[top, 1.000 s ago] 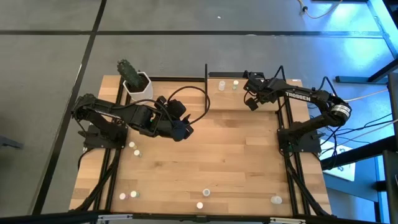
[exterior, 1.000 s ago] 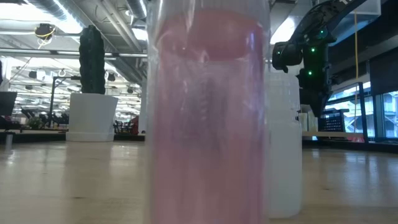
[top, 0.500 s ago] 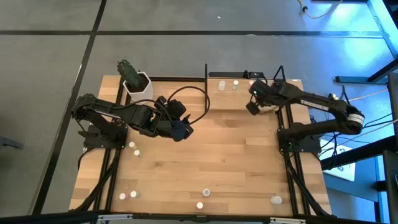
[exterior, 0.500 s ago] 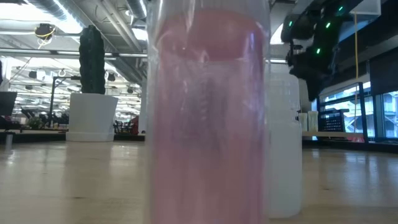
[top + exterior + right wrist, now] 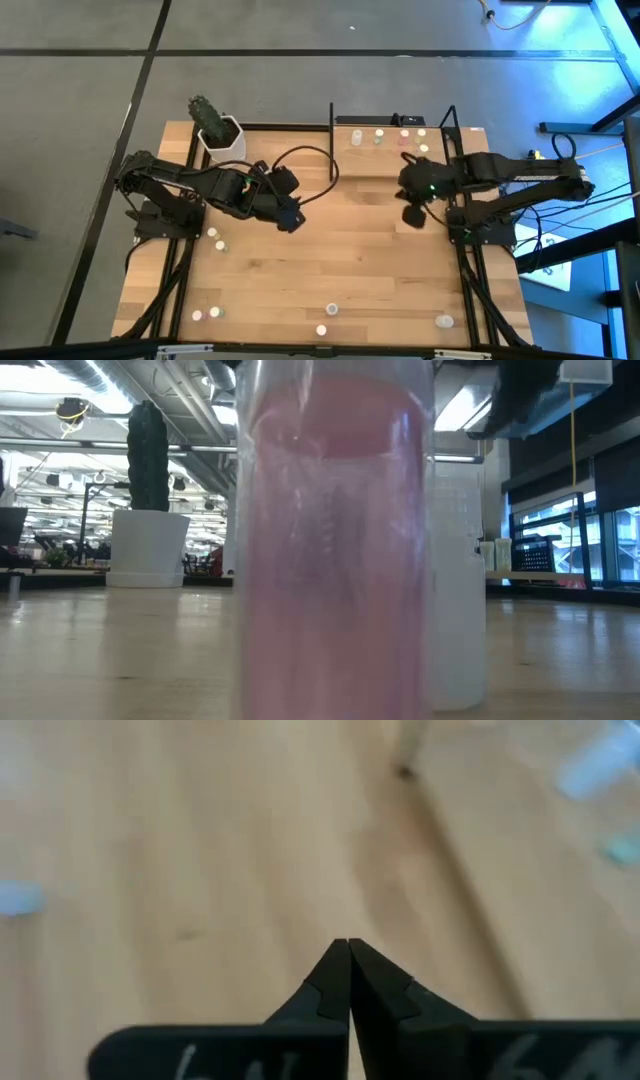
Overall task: Pick and place medicine bottles onto shelf by color
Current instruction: Put the left transparent pill bottle on the shelf aligned with the other transparent pill bottle
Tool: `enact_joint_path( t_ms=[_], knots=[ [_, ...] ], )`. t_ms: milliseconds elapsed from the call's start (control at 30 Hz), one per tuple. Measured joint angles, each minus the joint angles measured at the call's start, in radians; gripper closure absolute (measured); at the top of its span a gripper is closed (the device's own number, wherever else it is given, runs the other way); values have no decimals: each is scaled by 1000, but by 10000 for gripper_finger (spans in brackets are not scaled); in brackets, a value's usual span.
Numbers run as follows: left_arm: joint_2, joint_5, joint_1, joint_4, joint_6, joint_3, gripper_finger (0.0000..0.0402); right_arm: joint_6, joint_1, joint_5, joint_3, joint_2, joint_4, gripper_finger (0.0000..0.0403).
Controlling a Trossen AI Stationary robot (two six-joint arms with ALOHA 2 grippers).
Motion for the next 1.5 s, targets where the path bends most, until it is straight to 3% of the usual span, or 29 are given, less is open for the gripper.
enact_joint_path(
  t_ms=[300, 433, 600, 900, 1300, 1500],
  knots=[
    [0, 175, -82, -121, -4, 0, 182, 31, 231, -50, 143, 10, 36, 398],
    [0, 190, -143, -151, -64, 0, 182, 67, 283, -49, 158, 32, 38, 398],
    [0, 187, -217, -183, -133, 0, 182, 182, 286, -49, 158, 59, 21, 398],
    [0, 181, -335, -185, -240, 0, 182, 236, 260, -59, 158, 99, 20, 398],
    [0, 192, -440, -179, -590, 0, 182, 235, 239, -97, 155, 134, 28, 373],
    [0, 191, -454, -165, -632, 0, 182, 156, 249, -140, 155, 134, 29, 340]
  ],
)
